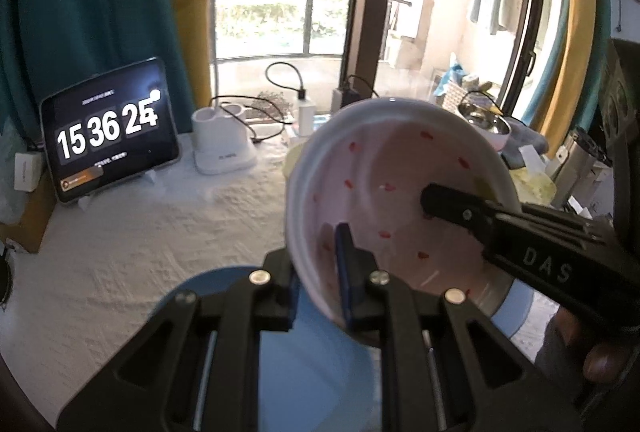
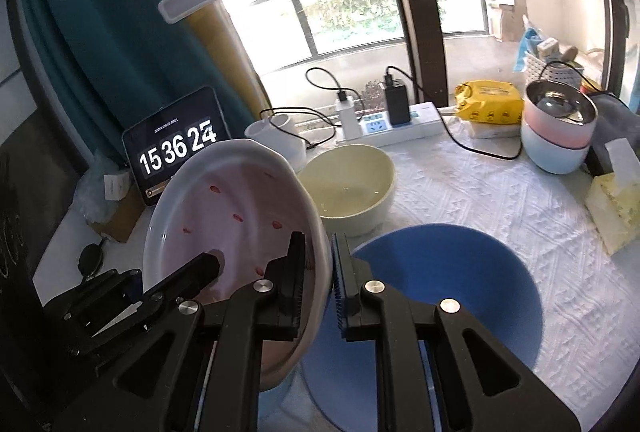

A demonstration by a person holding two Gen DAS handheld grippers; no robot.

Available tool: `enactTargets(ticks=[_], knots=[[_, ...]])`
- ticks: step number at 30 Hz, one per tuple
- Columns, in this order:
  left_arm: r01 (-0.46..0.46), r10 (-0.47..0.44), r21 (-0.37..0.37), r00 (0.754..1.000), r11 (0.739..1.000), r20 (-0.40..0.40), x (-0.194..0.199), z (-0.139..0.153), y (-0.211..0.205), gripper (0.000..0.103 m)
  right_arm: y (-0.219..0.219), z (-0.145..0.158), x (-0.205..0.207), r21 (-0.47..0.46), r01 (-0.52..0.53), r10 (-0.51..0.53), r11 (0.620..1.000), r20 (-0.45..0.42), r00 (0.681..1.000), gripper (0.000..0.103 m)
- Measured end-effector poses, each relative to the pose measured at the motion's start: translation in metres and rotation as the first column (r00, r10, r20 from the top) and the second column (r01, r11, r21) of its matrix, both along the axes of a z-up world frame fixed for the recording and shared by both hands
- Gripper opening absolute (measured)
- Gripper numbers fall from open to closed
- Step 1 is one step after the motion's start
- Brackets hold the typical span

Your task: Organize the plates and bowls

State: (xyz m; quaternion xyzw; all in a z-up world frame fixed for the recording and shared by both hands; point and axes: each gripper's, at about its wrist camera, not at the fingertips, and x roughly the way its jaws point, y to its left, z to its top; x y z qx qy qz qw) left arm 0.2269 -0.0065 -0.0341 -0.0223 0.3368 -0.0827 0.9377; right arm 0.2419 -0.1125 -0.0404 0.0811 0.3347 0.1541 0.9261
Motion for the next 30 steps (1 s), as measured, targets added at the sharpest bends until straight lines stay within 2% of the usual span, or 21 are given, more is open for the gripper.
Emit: enactTargets(ticks=[11, 30], knots=[[0.055, -0.055, 0.017, 0.998, 0.998, -0.024, 0.002, -0.005, -0.045, 0.017, -0.047, -0.002, -0.010, 0.026, 0.047, -0.047, 0.999, -0.002, 0.999, 0.014], [0.103, -0.099, 0.020, 0.985, 0.994, -0.140, 0.010, -0.047, -0.092, 0.017, -0.099, -0.044, -0.009, 0.039, 0.109, -0.104, 0.993, -0.105, 0.989, 0.014]])
